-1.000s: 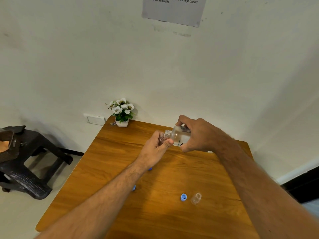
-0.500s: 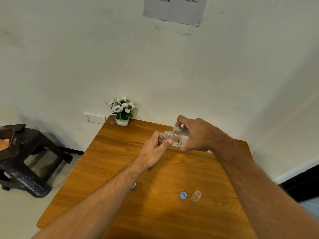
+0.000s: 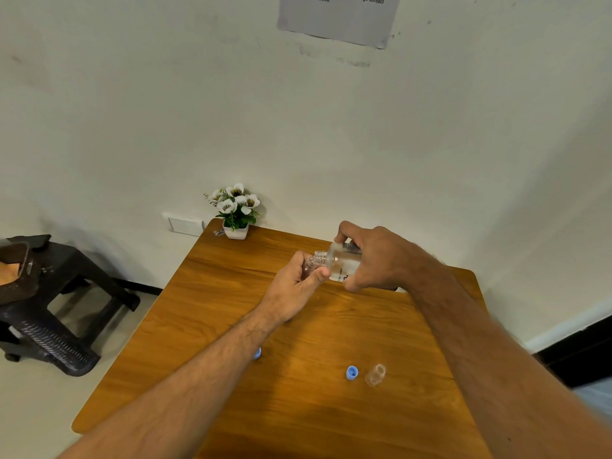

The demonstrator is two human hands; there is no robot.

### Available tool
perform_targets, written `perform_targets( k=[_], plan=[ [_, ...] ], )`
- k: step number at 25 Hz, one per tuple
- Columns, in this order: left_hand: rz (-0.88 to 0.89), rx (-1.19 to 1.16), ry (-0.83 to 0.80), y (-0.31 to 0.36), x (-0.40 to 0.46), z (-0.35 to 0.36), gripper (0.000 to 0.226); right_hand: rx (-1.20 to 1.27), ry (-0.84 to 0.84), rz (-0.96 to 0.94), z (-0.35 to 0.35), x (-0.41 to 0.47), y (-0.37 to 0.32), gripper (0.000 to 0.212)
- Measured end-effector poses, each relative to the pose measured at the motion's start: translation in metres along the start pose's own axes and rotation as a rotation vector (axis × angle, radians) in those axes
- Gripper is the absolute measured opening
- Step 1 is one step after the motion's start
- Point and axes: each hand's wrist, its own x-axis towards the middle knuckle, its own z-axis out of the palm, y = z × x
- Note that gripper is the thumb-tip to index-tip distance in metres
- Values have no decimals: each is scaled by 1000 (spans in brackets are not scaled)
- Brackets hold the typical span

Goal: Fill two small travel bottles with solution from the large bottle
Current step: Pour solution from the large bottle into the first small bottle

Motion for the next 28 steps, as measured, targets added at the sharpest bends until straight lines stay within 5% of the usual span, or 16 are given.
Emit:
perform_targets(
  k=[7, 28],
  plan=[
    [7, -14, 12, 1, -1, 0, 95, -1, 6, -4, 1, 2, 1, 74],
    [18, -8, 19, 3, -6, -3, 95, -23, -3, -3, 2, 3, -3, 73]
  ],
)
